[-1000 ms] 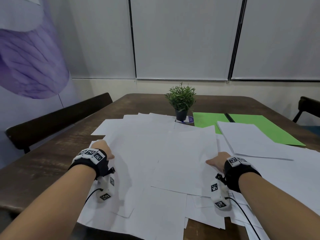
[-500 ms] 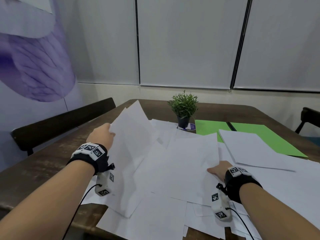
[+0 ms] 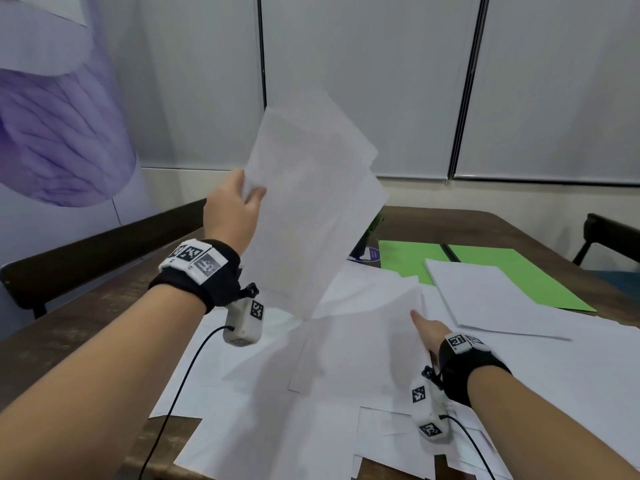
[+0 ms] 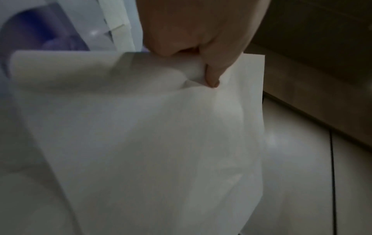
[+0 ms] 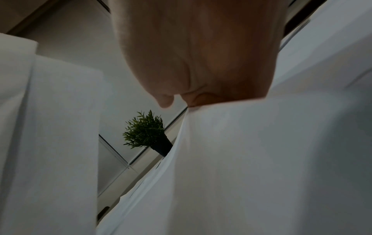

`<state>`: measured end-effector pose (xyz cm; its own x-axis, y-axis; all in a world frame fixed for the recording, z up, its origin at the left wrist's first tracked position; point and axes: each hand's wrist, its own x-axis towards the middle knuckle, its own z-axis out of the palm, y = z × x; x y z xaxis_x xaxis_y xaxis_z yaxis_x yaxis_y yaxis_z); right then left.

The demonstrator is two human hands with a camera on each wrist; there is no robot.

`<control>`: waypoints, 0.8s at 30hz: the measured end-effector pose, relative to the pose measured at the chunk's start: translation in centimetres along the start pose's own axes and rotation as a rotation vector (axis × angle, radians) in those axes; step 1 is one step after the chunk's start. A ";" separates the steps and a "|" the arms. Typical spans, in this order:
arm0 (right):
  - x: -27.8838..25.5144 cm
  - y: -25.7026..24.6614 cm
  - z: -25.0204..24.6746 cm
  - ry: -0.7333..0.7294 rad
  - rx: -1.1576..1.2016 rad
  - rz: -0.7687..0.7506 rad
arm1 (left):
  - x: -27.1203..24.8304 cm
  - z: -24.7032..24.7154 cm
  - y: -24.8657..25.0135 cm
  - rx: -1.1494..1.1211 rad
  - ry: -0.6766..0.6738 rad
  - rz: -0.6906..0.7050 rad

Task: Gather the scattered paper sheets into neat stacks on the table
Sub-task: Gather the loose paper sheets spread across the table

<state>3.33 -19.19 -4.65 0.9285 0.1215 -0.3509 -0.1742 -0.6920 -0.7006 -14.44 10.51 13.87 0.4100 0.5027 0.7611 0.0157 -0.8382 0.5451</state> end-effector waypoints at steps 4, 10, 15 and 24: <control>1.4 0.4 0.3 -0.016 0.235 0.032 | -0.1 1.6 -0.3 -0.224 -0.028 -0.248; 1.9 1.4 0.8 -0.136 0.494 0.115 | -4.3 5.9 -6.6 -0.306 -0.270 -0.735; 7.4 3.8 1.6 -0.202 0.480 0.033 | -9.4 8.8 -9.3 -0.052 -0.586 -0.934; 5.7 3.2 1.5 -0.199 0.097 -0.158 | -11.7 9.2 -3.9 0.097 -1.061 -0.870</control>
<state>7.55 -19.64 -9.82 0.8654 0.3673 -0.3409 -0.0713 -0.5832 -0.8092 -10.92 5.97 -0.41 0.7279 0.5041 -0.4648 0.6688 -0.3724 0.6435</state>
